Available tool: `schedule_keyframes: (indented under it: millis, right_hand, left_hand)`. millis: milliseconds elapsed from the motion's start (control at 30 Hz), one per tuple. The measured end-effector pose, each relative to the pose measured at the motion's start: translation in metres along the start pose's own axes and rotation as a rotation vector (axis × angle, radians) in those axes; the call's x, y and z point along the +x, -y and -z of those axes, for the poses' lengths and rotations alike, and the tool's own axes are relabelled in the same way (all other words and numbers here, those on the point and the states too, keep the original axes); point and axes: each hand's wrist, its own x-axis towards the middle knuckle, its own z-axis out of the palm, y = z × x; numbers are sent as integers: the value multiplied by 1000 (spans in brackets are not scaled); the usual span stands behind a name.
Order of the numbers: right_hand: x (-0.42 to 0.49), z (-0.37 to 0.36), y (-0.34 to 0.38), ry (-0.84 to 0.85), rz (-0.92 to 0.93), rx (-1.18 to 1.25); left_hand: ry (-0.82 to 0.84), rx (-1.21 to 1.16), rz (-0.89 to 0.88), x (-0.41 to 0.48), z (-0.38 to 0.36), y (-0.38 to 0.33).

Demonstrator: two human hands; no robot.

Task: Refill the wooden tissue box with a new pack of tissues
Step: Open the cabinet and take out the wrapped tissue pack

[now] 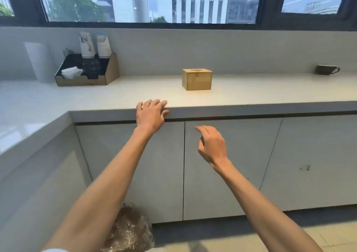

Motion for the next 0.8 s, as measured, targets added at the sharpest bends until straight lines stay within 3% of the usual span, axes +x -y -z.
schedule_keyframes:
  millis: [233, 333, 500, 667, 800]
  right_hand:
    - [33, -14, 13, 248, -44, -205]
    - [40, -17, 16, 308, -80, -232]
    - [31, 14, 12, 252, -35, -84]
    - [-19, 98, 7, 198, -36, -59]
    - [-38, 177, -18, 549, -175, -263]
  left_hand:
    - [115, 75, 30, 2, 6, -12]
    - [92, 96, -81, 3, 8, -28]
    - [115, -13, -314, 23, -3, -76]
    - [184, -139, -337, 37, -23, -136]
    - [193, -173, -439, 50, -41, -183]
